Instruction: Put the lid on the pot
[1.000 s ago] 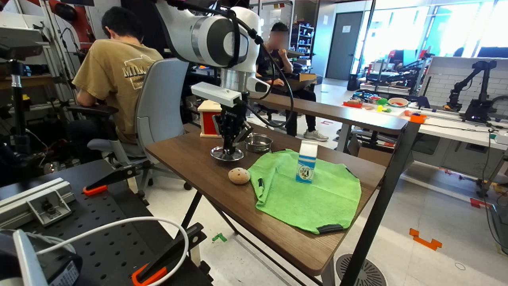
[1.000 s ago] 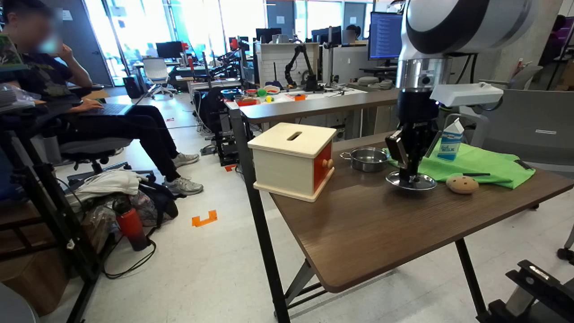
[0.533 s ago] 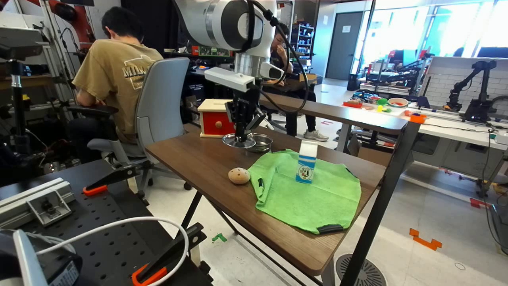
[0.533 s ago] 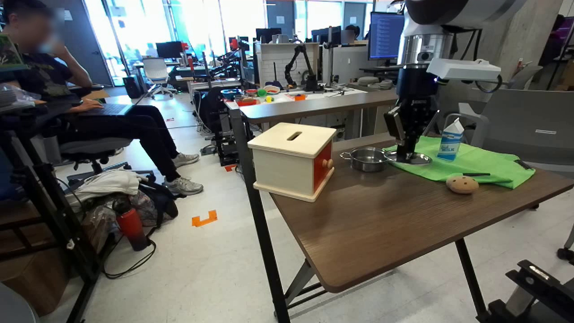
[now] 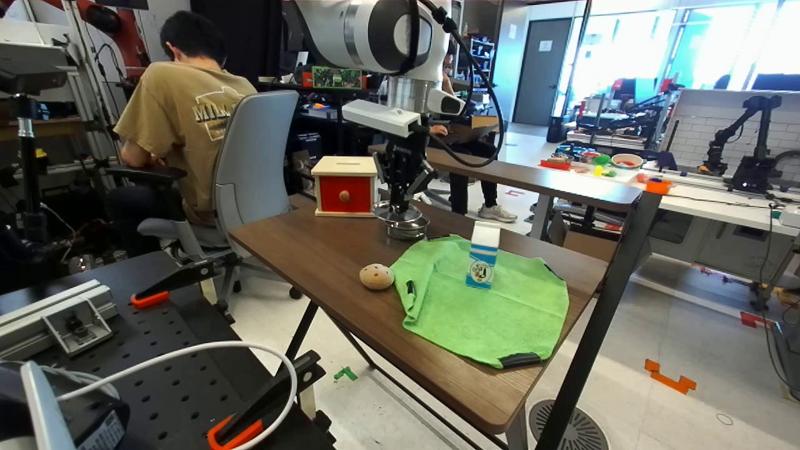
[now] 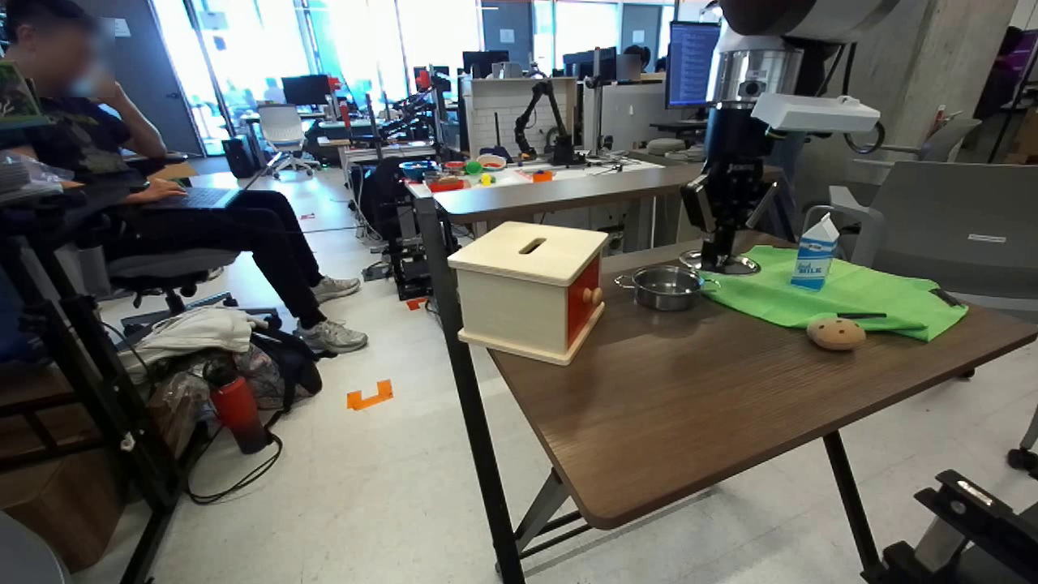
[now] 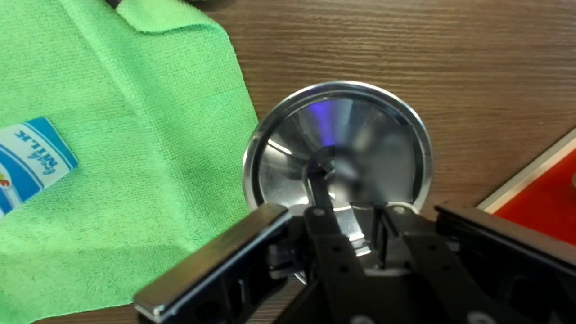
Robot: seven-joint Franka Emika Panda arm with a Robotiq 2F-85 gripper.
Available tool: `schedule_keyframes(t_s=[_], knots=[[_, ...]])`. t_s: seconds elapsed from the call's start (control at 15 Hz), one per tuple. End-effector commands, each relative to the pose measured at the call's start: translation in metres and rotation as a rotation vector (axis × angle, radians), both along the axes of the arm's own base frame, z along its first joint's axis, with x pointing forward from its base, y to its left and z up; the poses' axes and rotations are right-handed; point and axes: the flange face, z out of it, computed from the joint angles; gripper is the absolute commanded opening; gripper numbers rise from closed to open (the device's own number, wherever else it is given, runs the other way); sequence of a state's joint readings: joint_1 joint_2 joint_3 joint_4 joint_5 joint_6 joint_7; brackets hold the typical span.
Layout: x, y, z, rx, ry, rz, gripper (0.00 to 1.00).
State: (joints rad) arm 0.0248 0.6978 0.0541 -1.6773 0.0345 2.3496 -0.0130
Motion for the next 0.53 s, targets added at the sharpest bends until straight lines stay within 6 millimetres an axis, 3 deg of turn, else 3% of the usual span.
schedule_keyframes(t_s=[0.0, 0.47], knots=[[0.019, -0.001, -0.004, -0.016, -0.005, -0.016, 0.05], [0.041, 0.005, -0.016, -0.056, -0.038, -0.021, 0.05]])
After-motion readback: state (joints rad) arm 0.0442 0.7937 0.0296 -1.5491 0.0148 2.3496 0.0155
